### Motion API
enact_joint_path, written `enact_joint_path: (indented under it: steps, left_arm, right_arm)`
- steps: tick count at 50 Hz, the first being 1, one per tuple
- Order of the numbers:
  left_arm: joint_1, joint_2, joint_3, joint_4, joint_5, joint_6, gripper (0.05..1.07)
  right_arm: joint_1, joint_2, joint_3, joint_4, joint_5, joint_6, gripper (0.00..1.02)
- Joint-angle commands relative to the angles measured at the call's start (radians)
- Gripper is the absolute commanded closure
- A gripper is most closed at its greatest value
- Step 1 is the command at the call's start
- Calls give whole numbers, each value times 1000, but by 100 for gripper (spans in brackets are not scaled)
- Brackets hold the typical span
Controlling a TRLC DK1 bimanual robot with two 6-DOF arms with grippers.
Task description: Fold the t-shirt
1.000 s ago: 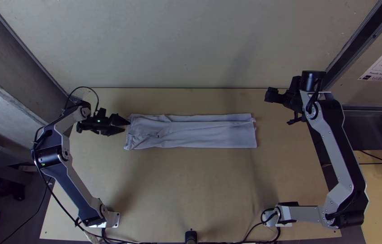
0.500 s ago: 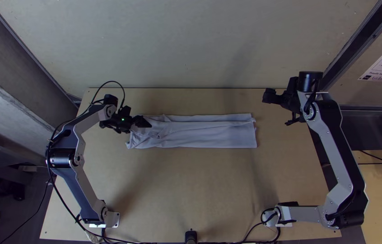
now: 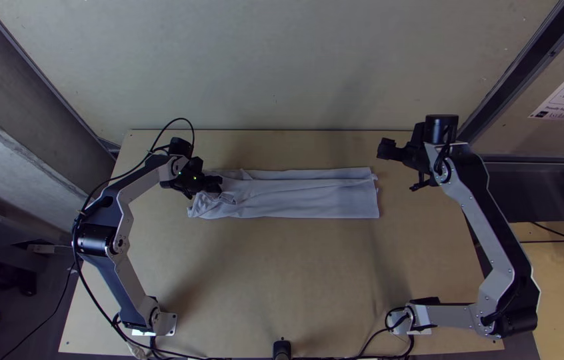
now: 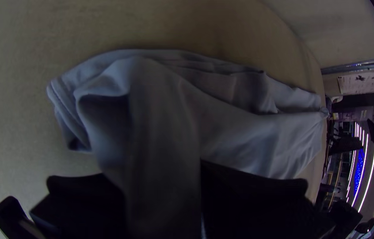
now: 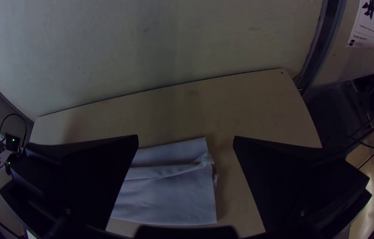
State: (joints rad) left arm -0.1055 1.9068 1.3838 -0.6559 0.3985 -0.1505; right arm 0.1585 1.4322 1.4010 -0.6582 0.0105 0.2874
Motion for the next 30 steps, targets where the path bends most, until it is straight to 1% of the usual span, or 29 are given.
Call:
enact_joint_path:
  steps: [1,6,11,20,30]
  left_arm:
    - [-10,21,-63,-36,-35,-24,105]
    - [9,-3,-68,-67,-89,2,105]
    - [52,-46,-72,-100,-122,57,105]
    - [153,-104,-52,-166,-207,213,105]
    - [300,-107,38,-248,-253,361,105]
  right_arm:
    - [10,-35,-45,37,0,22,4]
    - [12,-42,-66,65,0,22,4]
    - [7,-50,-89,100,0,22,4]
    - [-2,-61,-102,117,0,24,4]
    - [-10,-65,-103,126,0,25,4]
